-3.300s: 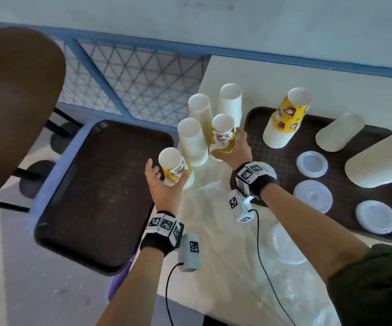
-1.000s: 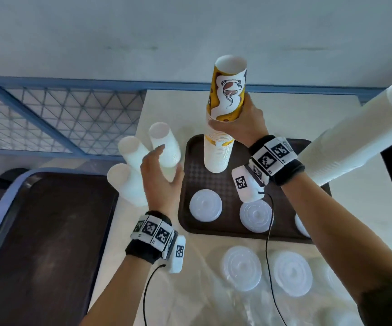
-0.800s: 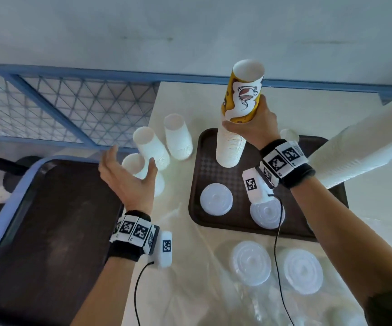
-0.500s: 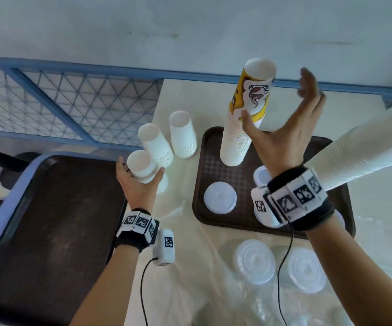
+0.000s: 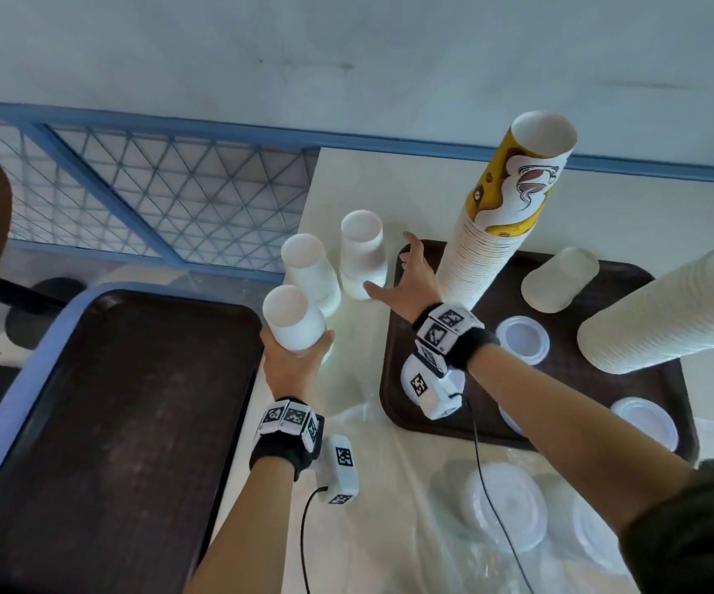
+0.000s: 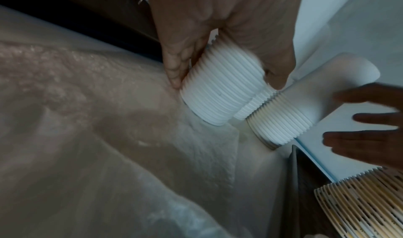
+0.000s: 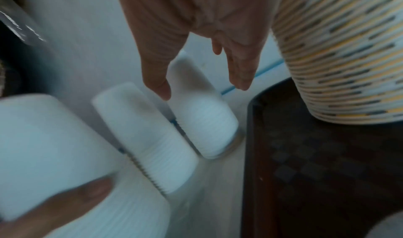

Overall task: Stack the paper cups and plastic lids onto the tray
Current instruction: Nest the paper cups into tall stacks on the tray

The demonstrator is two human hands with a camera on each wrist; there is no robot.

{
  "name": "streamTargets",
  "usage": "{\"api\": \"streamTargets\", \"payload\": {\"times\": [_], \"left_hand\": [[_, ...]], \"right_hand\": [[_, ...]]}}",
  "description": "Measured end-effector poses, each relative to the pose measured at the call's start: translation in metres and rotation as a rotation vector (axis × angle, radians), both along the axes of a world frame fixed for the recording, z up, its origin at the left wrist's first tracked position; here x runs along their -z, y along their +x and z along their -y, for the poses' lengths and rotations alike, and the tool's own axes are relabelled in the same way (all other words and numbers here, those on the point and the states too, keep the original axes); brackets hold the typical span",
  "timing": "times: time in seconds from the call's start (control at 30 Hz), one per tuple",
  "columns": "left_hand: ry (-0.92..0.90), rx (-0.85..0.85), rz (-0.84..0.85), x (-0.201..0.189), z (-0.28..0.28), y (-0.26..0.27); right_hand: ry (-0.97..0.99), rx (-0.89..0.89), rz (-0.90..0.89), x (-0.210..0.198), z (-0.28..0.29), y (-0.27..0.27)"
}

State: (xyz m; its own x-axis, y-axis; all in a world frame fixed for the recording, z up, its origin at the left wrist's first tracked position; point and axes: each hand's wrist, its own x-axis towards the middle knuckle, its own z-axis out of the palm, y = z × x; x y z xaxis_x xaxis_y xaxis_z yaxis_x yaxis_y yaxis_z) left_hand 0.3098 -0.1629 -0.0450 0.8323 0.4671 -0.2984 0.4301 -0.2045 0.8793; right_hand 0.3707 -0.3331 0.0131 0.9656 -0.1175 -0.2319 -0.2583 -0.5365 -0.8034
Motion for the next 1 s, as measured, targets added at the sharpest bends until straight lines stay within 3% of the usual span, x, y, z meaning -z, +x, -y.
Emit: {"api": "streamTargets", "payload": {"times": [0.2, 0.47, 0.77, 1.0], "left_hand": [[-0.028, 0.049, 0.001, -0.003, -0.005, -0.002], [-0.017, 0.051, 0.056, -0.004, -0.005, -0.006], [-0.049, 0.019, 0.095, -0.009, -0.006, -0.01], [-0.041, 0.105, 0.189, -0.029, -0.023, -0.024]], "right_hand": [[0.024, 0.02, -0.074, 0.034, -0.008, 0.032], [0.06, 0.045, -0.097, 0.048, -0.019, 0.041], [0.106, 0.074, -0.066, 0.039, -0.022, 0.026], [0.167, 0.047, 0.027, 0.007, -0.019, -0.023]]}}
